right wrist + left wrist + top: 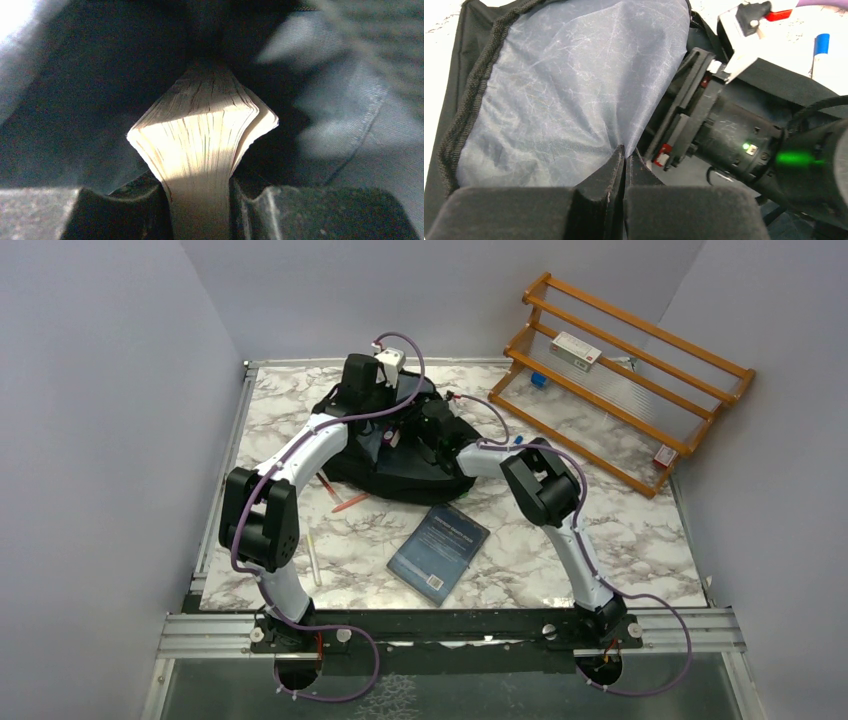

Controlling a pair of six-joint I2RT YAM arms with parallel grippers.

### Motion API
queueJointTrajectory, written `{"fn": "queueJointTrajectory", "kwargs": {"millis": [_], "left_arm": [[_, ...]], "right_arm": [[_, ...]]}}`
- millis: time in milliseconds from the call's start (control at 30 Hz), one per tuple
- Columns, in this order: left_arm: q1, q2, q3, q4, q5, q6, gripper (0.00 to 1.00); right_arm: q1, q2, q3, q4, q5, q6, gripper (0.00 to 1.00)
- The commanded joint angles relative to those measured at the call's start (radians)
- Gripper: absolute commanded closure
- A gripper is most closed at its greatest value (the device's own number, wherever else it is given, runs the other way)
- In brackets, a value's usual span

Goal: Pack the student bag
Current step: Place the book in the student bag.

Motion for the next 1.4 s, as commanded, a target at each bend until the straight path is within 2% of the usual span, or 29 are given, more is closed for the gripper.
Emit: {"fn": "queueJointTrajectory", "kwargs": {"millis": [0,100,133,333,500,567,733,1100,1367], "left_arm": [[-0.002,-0.023,0.012,0.066,0.081,-0.032,1.0],[-0.001,-0.025,0.011,0.066,0.081,-0.03,1.0],[0.0,-0.024,0.01,0.065,0.083,-0.03,1.0],[-0.001,-0.021,0.012,0.065,0.09,-0.031,1.0],[-0.001,-0.019,0.003,0.071,0.076,-0.026,1.0],[0.001,-0.012,0.002,0.073,0.073,-0.026,1.0],[0.002,-0.005,0.003,0.073,0.078,-0.027,1.0],[0.011,0.01,0.006,0.07,0.07,-0.027,1.0],[0.013,0.022,0.01,0.063,0.061,-0.023,1.0]], "right_arm": [[0.023,0.069,0.113,0.029,0.028,0.019,0.99],[0.03,0.11,0.159,-0.015,0.025,0.004,0.98],[0.032,0.119,0.165,-0.03,0.022,-0.002,0.95],[0.033,0.124,0.174,-0.116,0.02,-0.076,0.63],[0.033,0.075,0.134,-0.152,0.032,-0.127,0.32],[0.033,0.049,0.111,-0.162,0.038,-0.141,0.25],[0.031,-0.015,0.066,-0.227,0.072,-0.196,0.22],[0.031,-0.137,0.042,-0.513,0.219,-0.315,0.2],[0.031,-0.274,-0.107,-0.536,0.274,-0.362,0.2]]}}
